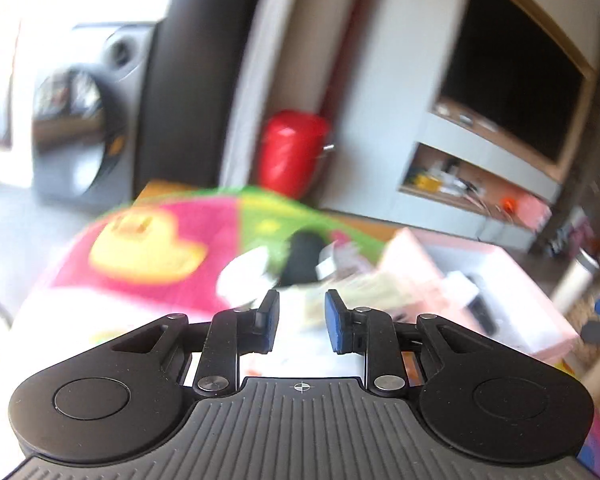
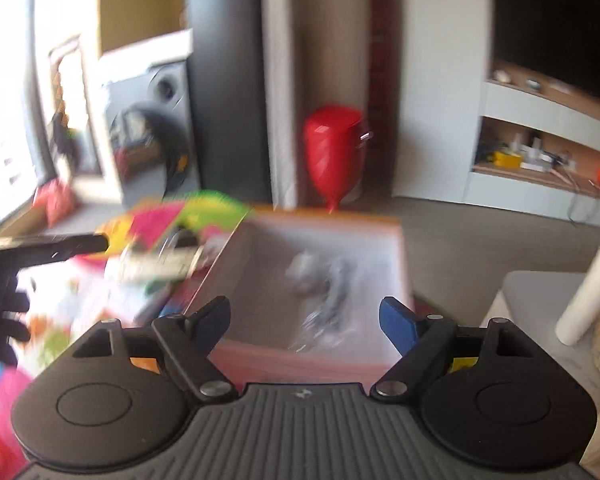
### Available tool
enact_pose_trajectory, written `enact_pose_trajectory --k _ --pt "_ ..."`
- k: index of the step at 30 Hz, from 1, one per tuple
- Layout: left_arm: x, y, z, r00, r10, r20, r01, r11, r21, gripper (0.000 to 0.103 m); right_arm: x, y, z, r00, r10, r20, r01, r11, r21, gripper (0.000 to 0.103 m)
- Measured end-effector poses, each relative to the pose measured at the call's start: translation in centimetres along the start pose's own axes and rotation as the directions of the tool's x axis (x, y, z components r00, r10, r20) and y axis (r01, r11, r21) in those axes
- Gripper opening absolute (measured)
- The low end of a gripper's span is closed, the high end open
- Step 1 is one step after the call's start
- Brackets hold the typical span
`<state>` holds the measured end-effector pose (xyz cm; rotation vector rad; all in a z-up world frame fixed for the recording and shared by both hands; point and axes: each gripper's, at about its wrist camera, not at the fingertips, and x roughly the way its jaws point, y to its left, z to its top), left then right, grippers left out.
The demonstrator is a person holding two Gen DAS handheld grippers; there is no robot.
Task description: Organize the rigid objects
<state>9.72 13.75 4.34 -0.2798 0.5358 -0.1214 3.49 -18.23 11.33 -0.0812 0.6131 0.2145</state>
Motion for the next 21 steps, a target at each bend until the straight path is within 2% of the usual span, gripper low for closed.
enact_pose_trajectory --k 3,6,9,12,15,19,21 --pt "-0.2 3.2 -2.1 0.999 -0.022 0.024 0.025 0.990 -0.140 0.027 2.1 3.1 1.1 0.996 0.079 -0.045 -0.081 0.995 -0.052 0.082" --pt "-0.5 5.1 -3.7 0.998 -0.047 0.043 0.055 0.973 -0.222 0.027 4.7 6.0 2.9 0.986 0.132 -0.105 -0.137 0.990 -0.040 0.082" --pt "-0.6 5.4 -4.2 0.996 -0.076 0.053 0.085 0.976 -0.200 0.027 8.3 8.6 5.4 0.979 0.146 -0.144 -0.153 0.988 -0.035 0.082" --pt "-1.2 4.8 -4.1 0.992 -0.086 0.091 0.099 0.983 -0.156 0.027 12.5 10.5 8.2 0.975 0.133 -0.176 -0.135 0.991 0.002 0.082" --pt "-1.1 4.4 -4.2 0.991 -0.117 0.064 0.126 0.979 -0.159 0.027 17.4 12.1 10.6 0.969 0.116 -0.217 -0.110 0.993 0.039 0.082" --pt "-0.5 4.7 -4.4 0.990 -0.141 0.023 0.142 0.972 -0.188 0.027 23.9 13.6 12.0 0.963 0.001 -0.270 0.001 1.000 0.007 0.082" --pt "-0.6 4.9 -4.5 0.987 -0.158 0.024 0.160 0.965 -0.207 0.027 26.1 13.6 11.7 0.950 -0.024 -0.311 0.032 0.999 0.019 0.079"
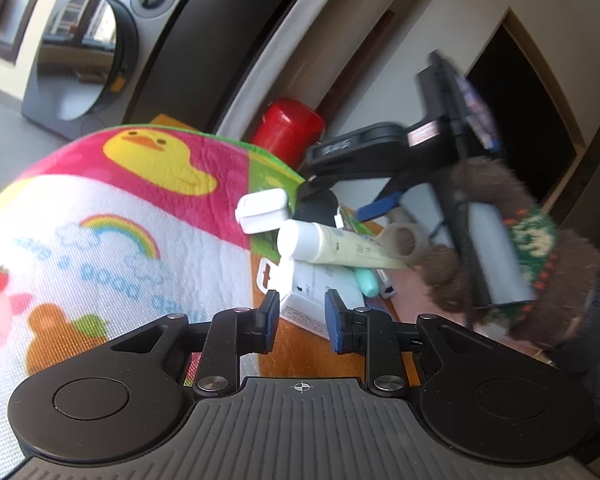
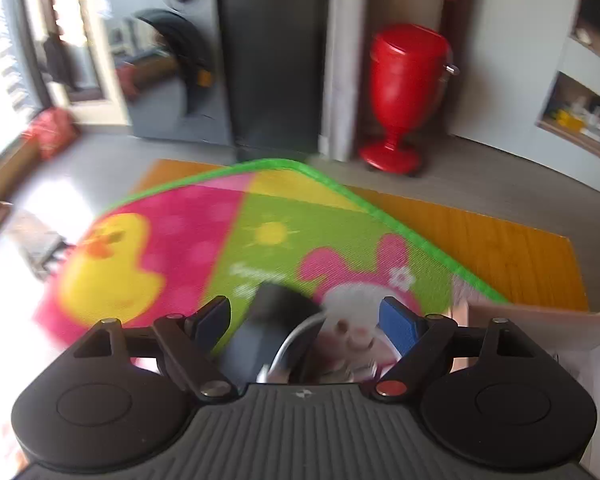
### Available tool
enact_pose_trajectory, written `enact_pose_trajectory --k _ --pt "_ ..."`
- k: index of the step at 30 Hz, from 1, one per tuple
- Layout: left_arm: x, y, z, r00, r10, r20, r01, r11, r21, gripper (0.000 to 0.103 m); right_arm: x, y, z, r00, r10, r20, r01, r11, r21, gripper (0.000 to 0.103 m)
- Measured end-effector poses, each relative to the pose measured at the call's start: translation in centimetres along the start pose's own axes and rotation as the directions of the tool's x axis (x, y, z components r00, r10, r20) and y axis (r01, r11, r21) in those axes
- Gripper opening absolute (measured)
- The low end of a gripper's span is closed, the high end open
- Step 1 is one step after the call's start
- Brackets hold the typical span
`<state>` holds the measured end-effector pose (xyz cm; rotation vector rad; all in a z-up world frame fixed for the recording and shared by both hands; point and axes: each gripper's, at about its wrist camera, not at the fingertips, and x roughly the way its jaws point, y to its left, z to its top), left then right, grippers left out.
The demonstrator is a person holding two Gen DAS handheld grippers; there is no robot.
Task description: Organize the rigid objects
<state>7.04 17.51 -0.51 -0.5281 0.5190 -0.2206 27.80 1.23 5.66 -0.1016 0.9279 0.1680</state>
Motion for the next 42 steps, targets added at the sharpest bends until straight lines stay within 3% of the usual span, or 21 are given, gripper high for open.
enact_pose_trajectory --k 1,3,5,7,12,15,18,22,27,29,32,36,40,42 --pt "-0.2 0.2 0.0 1.000 -0.006 0.004 0.006 1.000 -0.011 0.027 0.6 0.0 -0.1 0.999 0.029 -0.037 -0.028 1.000 0.012 0.070" --pt "-0.5 0.6 0.1 1.000 -0.005 0.022 0.005 0.999 -0.038 0.027 0.4 0.3 -0.9 0.995 0.071 -0.071 -0.070 0.997 0.013 0.065" --pt "-1.1 1.3 0.3 0.999 0.007 0.041 -0.004 0.997 -0.082 0.027 -0.5 1.4 -2.5 0.991 0.101 -0.088 -0.106 0.993 -0.049 0.060" --pt "-1.4 2.3 0.5 0.999 0.020 0.049 -0.014 0.991 -0.133 0.027 -2.1 2.9 -4.3 0.987 0.135 -0.092 -0.146 0.980 -0.132 0.046" --pt "-2.4 4.0 0.6 0.994 0.057 0.092 -0.035 0.974 -0.225 0.028 -5.5 4.5 -9.0 0.967 0.214 -0.138 -0.241 0.942 -0.232 0.041" --pt "-2.4 4.2 0.5 0.996 0.051 0.076 -0.031 0.971 -0.239 0.028 -7.4 4.2 -11.9 0.961 0.237 -0.139 -0.268 0.920 -0.286 0.046" --pt "-2.1 3.5 0.3 0.998 0.053 0.044 -0.043 0.978 -0.203 0.028 -9.4 3.8 -15.0 0.972 0.218 -0.092 -0.237 0.902 -0.362 0.069" --pt "-1.8 2.3 0.3 0.999 0.039 0.004 -0.038 0.989 -0.146 0.028 -12.6 2.2 -18.5 0.970 0.236 -0.059 -0.240 0.882 -0.406 0.069" --pt "-3.0 -0.5 0.6 0.998 0.003 -0.055 -0.003 1.000 0.012 0.028 -16.8 -0.9 -21.2 0.980 0.159 0.123 -0.089 0.892 -0.442 0.070" --pt "-3.8 -2.0 0.6 0.996 -0.010 -0.089 0.018 0.995 0.093 0.028 -18.3 -3.1 -21.6 0.972 0.197 0.125 -0.134 0.910 -0.392 0.072" --pt "-5.4 -3.9 0.1 0.993 -0.027 -0.118 0.049 0.981 0.187 0.028 -19.4 -6.1 -22.5 0.949 0.308 0.070 -0.276 0.916 -0.292 0.080" --pt "-7.1 -4.5 -0.4 0.994 0.077 -0.083 -0.056 0.972 0.227 0.028 -19.0 -6.8 -23.9 0.911 0.412 -0.014 -0.405 0.888 -0.217 0.080" --pt "-6.3 -4.3 -0.5 0.984 0.135 -0.117 -0.107 0.970 0.220 0.028 -18.4 -4.0 -24.8 0.886 0.460 -0.050 -0.456 0.848 -0.269 0.081" --pt "-5.1 -4.9 -0.6 0.979 0.159 -0.126 -0.122 0.958 0.258 0.028 -18.1 -1.9 -25.2 0.890 0.451 -0.062 -0.444 0.829 -0.340 0.082"
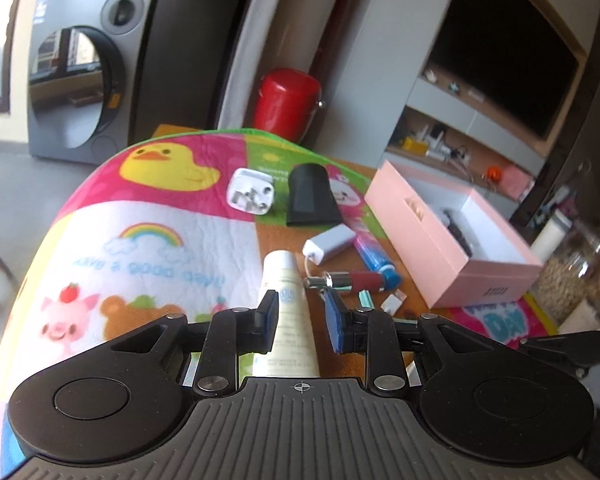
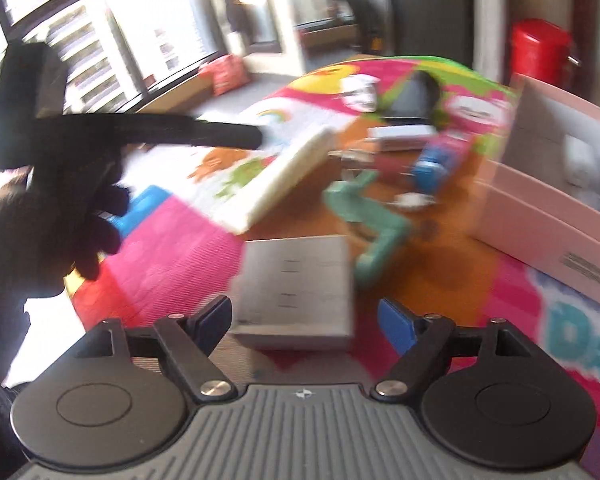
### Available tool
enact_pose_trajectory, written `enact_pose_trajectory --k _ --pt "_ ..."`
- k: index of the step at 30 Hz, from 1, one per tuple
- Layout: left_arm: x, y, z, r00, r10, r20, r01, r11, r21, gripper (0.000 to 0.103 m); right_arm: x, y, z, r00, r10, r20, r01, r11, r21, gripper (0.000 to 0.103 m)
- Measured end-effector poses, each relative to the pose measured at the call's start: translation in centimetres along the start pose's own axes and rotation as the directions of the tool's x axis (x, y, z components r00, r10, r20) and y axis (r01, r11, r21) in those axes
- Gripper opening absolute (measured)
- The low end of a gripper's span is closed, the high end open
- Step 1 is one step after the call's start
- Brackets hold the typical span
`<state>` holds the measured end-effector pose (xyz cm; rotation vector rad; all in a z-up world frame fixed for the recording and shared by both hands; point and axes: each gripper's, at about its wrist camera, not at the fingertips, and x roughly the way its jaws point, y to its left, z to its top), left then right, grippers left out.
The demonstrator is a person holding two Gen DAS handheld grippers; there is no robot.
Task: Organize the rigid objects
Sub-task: 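Grasp the cream tube with the left tool while the right tool grasps the white charger box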
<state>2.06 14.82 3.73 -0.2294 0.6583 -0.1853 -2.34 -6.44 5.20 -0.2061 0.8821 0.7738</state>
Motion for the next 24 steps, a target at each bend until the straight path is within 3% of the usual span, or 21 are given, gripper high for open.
enact_pose_trajectory --k 2,3,5,10,13,20,24 --pt "1.6 -1.0 0.2 0.998 0.064 -0.023 -0.062 0.996 0.062 0.028 0.9 1.4 0.0 0.998 -0.066 -0.003 0.066 0.996 -0.060 0.082" --pt "2.4 -1.4 0.3 0.994 0.102 -0.029 -0.099 0.991 0.095 0.028 1.0 1.8 -0.3 0.995 -0.103 -0.003 0.102 0.990 -0.093 0.072" --pt "3.6 -1.7 0.2 0.986 0.164 -0.038 -0.158 0.980 0.124 0.036 -0.1 2.2 -0.9 0.992 -0.126 0.012 0.126 0.983 -0.131 0.069" --pt "5.8 -1.7 0.3 0.984 0.161 -0.078 -0.153 0.983 0.100 0.037 -4.1 0.3 -3.8 0.977 -0.205 0.059 0.210 0.974 -0.083 0.069" --pt "5.3 -2.6 -0.5 0.982 0.181 -0.060 -0.168 0.971 0.172 0.035 -6.4 -1.9 -5.6 0.957 -0.285 0.057 0.284 0.958 0.023 0.069" --pt "-0.8 -3.4 -3.9 0.996 0.037 -0.078 -0.019 0.977 0.210 0.031 -11.7 -3.6 -8.6 0.932 -0.346 0.111 0.330 0.934 0.137 0.069" --pt "-2.9 -4.7 -6.0 0.987 -0.060 -0.150 0.091 0.975 0.205 0.031 -11.7 -3.4 -9.4 0.925 -0.364 0.111 0.353 0.929 0.108 0.070"
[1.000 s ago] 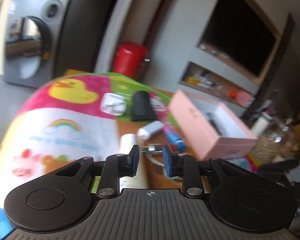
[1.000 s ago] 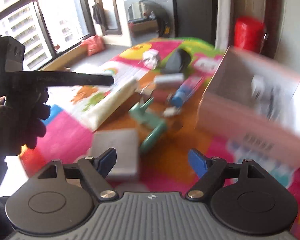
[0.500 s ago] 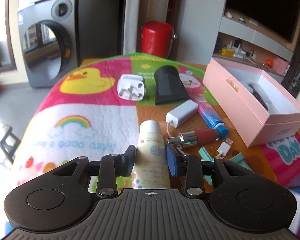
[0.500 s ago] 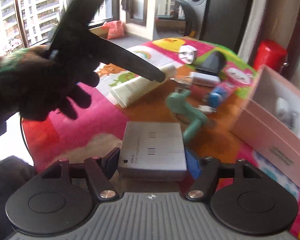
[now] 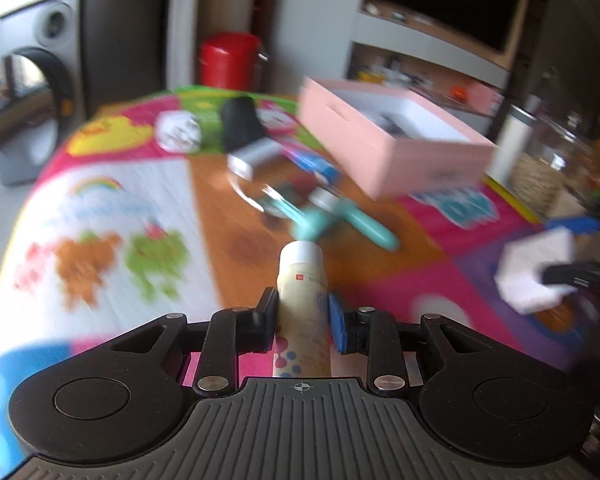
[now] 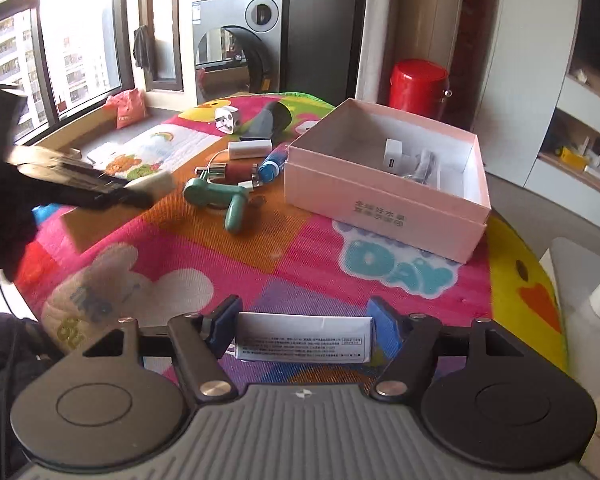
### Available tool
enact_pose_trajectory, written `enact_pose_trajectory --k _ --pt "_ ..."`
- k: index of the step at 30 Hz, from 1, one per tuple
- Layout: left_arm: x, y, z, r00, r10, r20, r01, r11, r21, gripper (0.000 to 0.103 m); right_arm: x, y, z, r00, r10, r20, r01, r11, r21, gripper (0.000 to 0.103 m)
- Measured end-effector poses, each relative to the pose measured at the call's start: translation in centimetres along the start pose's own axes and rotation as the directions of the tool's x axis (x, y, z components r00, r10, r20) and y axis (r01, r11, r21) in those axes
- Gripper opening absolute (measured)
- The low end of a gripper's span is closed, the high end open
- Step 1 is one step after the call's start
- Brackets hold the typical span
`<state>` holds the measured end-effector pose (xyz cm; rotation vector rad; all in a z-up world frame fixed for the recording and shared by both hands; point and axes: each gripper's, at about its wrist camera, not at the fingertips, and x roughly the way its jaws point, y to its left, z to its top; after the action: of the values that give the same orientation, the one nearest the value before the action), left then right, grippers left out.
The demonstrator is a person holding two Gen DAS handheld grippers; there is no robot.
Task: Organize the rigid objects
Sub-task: 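Grasp the cream tube with the left tool while the right tool grasps the white charger box, then carry both items over the pink box and release them inside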
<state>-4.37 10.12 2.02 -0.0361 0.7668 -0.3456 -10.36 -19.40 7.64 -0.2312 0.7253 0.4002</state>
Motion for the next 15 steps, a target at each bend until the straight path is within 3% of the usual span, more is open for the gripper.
enact_pose_trajectory --k 5,12,15 --pt "0.8 -2.9 -1.0 1.000 0.016 -0.019 -0.014 0.997 0.074 0.032 2.2 0.5 -1.3 0.991 -0.014 -0.130 0.010 0.999 -0.033 0.072" --pt "1.3 -3.6 -0.9 0.999 0.045 -0.017 -0.043 0.994 0.097 0.033 2.9 -1.7 -1.8 0.991 0.040 -0.129 -0.022 0.989 0.144 0.076" --pt "1.1 -3.5 -1.3 0.999 0.035 0.007 -0.036 0.992 0.124 0.031 2.6 -1.1 -1.8 0.992 0.026 -0.120 -0.012 0.993 0.116 0.069"
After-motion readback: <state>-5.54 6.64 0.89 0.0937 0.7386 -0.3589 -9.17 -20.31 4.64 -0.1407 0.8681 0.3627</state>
